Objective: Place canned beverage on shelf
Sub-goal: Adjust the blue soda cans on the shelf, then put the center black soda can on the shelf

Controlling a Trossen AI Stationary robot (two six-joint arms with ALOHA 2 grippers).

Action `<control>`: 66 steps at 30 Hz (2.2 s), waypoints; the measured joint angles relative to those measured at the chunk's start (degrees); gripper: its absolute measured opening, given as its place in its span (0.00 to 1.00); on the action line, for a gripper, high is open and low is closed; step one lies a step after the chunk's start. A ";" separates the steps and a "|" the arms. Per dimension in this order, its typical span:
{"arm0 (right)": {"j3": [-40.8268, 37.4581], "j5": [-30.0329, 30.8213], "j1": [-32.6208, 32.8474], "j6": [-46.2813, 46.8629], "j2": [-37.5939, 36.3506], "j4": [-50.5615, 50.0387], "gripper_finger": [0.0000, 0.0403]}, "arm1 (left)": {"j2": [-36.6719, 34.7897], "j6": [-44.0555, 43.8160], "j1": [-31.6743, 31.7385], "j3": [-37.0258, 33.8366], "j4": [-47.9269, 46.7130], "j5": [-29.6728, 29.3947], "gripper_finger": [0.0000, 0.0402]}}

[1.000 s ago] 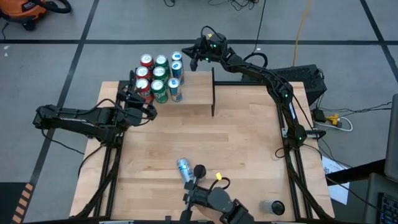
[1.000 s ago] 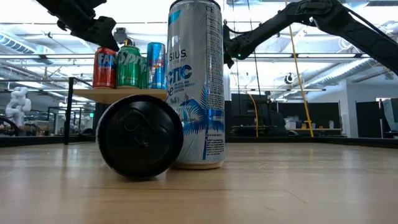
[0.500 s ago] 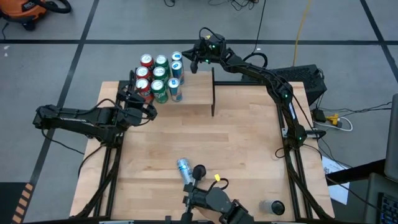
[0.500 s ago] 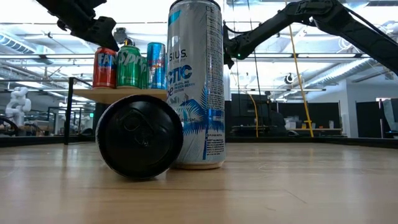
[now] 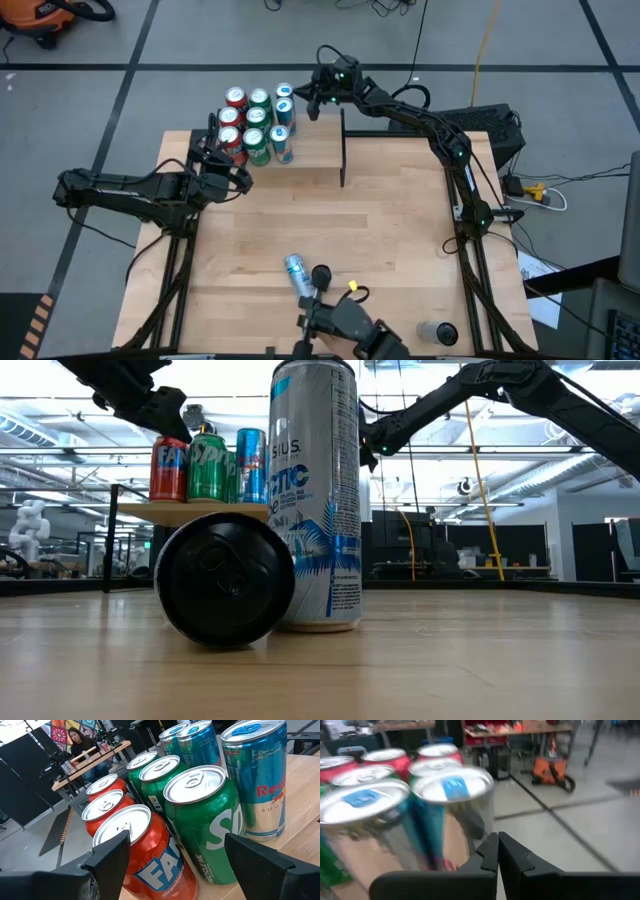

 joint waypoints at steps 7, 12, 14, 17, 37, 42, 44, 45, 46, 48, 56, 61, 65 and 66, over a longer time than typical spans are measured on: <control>-0.02 -0.47 0.21 3.57 -0.42 -7.50 0.00 | 0.00 -0.24 0.00 0.02 -0.76 0.40 0.78; -0.02 -0.70 1.72 2.48 -0.42 -9.68 0.00 | 0.00 0.04 -0.01 0.04 -0.90 0.42 0.78; -0.02 -1.14 2.25 2.28 -0.42 -9.71 0.00 | 0.00 0.04 -0.02 0.04 -1.31 0.44 0.78; -0.02 -2.14 2.89 2.13 -0.46 -9.92 0.00 | 0.00 -0.06 -0.02 0.04 -1.93 0.44 0.78; -0.02 -0.50 3.45 0.26 -0.50 -17.86 0.00 | 0.00 -0.26 -0.02 0.04 -2.57 0.42 0.78; -0.02 -0.63 4.00 -0.12 -0.52 -17.76 0.00 | 0.00 -0.26 -0.02 0.04 -2.57 0.40 0.78; -0.02 -0.64 4.15 -0.39 -0.50 -17.87 0.00 | 0.00 -0.26 -0.02 0.04 -2.57 0.40 0.78; -0.02 -0.66 4.17 -0.53 -0.52 -17.91 0.00 | 0.00 -0.26 -0.02 0.04 -2.57 0.40 0.78; -0.02 -0.66 4.21 -0.54 -0.52 -18.07 0.00 | 0.00 -0.26 -0.02 0.04 -2.57 0.40 0.78; -0.02 -0.71 4.22 -0.56 -0.52 -18.67 0.00 | 0.00 -0.20 -0.02 0.04 -2.57 0.38 0.78; -0.02 -3.14 4.26 -0.41 -0.86 -20.25 0.00 | 0.00 -0.15 -0.02 0.04 -2.59 0.33 0.78; -0.04 2.36 4.01 -1.75 -3.88 -25.16 0.00 | 0.00 -0.21 -0.02 0.04 -2.59 0.33 0.78; -0.04 8.24 4.04 -4.52 -8.88 -32.25 0.00 | 0.00 -0.24 -0.02 0.04 -2.38 0.33 0.78; -0.04 8.61 4.08 -4.86 -10.37 -34.19 0.00 | 0.00 -0.26 -0.04 0.04 -2.32 0.39 0.78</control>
